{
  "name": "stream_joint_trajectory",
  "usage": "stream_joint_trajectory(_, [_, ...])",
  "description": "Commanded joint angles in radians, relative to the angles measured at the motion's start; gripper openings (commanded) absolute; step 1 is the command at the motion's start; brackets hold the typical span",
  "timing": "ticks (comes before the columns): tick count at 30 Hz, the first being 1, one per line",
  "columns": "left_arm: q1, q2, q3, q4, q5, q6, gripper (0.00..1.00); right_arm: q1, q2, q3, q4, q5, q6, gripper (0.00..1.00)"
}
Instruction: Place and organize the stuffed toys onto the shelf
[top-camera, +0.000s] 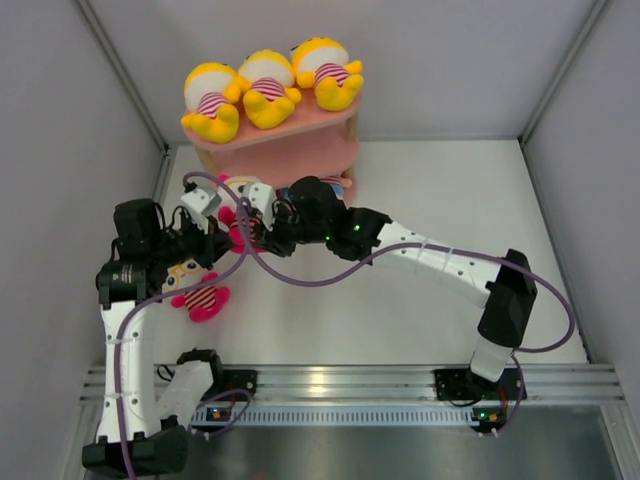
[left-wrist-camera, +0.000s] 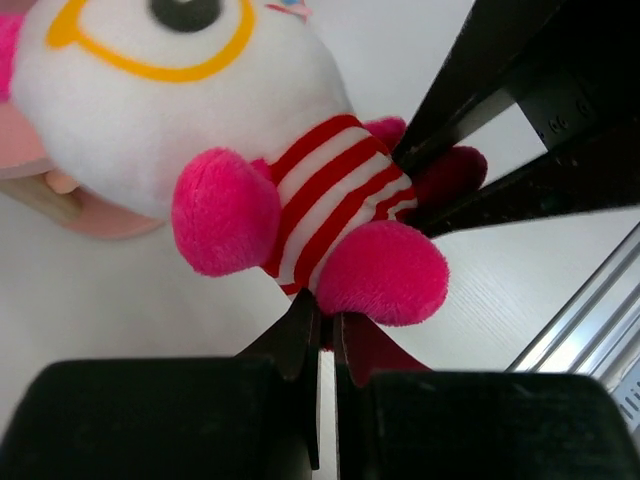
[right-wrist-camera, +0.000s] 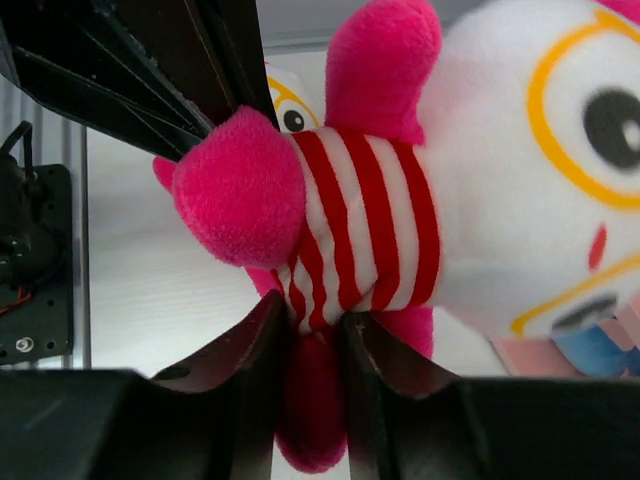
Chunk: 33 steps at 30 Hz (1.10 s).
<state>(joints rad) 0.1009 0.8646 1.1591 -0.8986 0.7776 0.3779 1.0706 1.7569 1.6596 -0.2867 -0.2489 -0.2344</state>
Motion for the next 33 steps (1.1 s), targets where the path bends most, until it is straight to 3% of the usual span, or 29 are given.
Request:
stream_joint_trajectory(1, [-0.009, -0.003, -0.003, 0.05, 0.043, -0.013, 0.0, 0.04, -0.079, -0.021, 0.104, -0.055, -0.026, 0.32])
stream_joint_trajectory(2, [-0.009, -0.007, -0.001, 0.05, 0.038, -0.019, 0.0, 0.038, -0.091, -0.055, 0.119, -0.012, -0.008, 0.57])
stream_joint_trajectory(4, [-0.009, -0.015, 0.004, 0.049, 0.031, -0.028, 0.0, 0.031, -0.141, -0.104, 0.197, 0.031, 0.026, 0.71])
stream_joint_trajectory(7, [-0.009, -0.016, 0.016, 0.049, 0.023, -0.048, 0.0, 0.012, -0.223, -0.246, 0.324, 0.092, 0.171, 0.8])
stream_joint_trajectory(13, [-0.009, -0.01, 0.028, 0.049, 0.028, -0.071, 0.0, 0.008, -0.343, -0.466, 0.544, 0.178, 0.416, 0.82])
stream_joint_trajectory(22, [-0.007, -0.021, 0.028, 0.047, 0.029, -0.08, 0.0, -0.026, -0.26, -0.489, 0.638, 0.177, 0.688, 0.78])
stream_joint_trajectory(28, [-0.009, -0.032, 0.027, 0.049, 0.028, -0.082, 0.0, -0.041, -0.2, -0.46, 0.634, 0.189, 0.773, 0.74])
stream_joint_trajectory(33, [-0.009, -0.033, 0.024, 0.049, 0.028, -0.083, 0.0, -0.079, -0.209, -0.517, 0.63, 0.241, 0.848, 0.76])
